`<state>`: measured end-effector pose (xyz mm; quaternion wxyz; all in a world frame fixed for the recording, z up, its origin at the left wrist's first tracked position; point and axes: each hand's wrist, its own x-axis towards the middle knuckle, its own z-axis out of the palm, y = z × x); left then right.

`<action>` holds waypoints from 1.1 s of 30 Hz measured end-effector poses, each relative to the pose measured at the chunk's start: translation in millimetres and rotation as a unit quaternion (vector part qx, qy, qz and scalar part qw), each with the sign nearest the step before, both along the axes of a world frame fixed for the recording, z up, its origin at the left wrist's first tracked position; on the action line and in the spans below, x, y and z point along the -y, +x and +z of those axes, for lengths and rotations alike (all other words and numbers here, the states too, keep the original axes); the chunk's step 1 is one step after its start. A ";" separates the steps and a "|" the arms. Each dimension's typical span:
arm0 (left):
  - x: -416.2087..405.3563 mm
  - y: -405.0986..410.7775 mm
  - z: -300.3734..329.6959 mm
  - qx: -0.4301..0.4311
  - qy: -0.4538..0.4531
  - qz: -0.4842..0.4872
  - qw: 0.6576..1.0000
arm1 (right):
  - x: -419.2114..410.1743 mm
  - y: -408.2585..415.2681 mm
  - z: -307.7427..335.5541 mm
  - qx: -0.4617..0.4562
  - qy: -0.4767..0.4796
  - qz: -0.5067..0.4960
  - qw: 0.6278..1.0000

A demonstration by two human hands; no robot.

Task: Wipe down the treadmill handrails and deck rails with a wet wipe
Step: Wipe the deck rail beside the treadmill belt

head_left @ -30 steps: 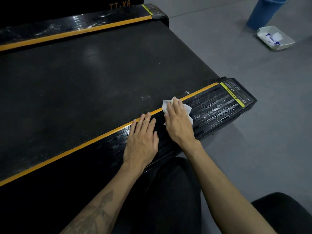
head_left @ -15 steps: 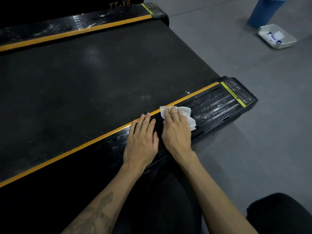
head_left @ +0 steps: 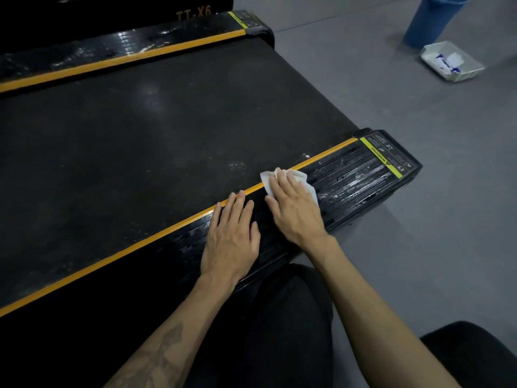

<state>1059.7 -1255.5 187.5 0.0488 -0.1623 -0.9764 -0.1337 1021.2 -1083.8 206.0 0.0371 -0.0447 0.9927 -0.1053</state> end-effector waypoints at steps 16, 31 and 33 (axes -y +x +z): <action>-1.5 -1.8 -4.0 -0.015 0.004 -0.033 0.999 | -5.6 5.8 -2.2 0.000 0.009 -0.079 0.997; -2.1 -3.9 -6.7 -0.030 -0.003 -0.052 0.998 | -2.3 1.9 -2.4 0.019 0.047 -0.019 0.999; -2.3 -3.5 -6.5 -0.033 0.000 -0.048 0.998 | -16.3 -4.4 3.0 0.020 0.022 -0.014 0.999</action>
